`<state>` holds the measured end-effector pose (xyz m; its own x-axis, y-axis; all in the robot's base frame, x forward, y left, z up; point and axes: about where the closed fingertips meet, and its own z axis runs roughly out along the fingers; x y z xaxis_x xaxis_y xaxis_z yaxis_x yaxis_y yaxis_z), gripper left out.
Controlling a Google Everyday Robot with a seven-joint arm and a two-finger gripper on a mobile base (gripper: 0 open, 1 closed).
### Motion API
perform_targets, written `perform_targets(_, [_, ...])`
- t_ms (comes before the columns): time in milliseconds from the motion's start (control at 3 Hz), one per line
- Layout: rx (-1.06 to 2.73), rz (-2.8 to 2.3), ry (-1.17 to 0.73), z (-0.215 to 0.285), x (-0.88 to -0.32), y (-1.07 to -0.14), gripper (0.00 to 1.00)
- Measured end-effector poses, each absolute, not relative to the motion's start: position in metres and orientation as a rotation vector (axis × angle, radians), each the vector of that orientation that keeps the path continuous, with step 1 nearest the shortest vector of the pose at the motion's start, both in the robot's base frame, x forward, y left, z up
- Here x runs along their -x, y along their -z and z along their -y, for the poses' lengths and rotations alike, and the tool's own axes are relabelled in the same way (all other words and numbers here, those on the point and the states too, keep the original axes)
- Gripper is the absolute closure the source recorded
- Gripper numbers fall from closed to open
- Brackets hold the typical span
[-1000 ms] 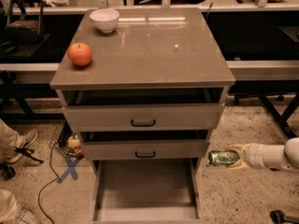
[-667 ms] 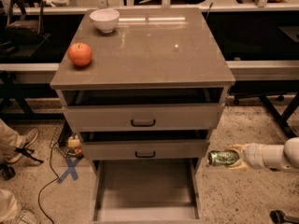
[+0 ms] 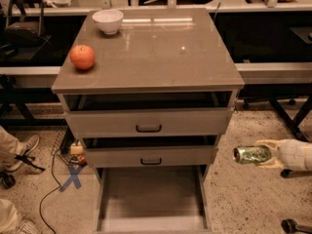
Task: Pick green can from bottom drawer and place on counter
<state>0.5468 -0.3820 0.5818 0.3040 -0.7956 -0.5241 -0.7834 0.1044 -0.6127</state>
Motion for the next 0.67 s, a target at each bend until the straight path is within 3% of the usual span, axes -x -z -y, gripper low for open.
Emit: perform_targets(667, [1.654, -1.253, 0.153, 0.397, -0.541, -0.729, 1.00])
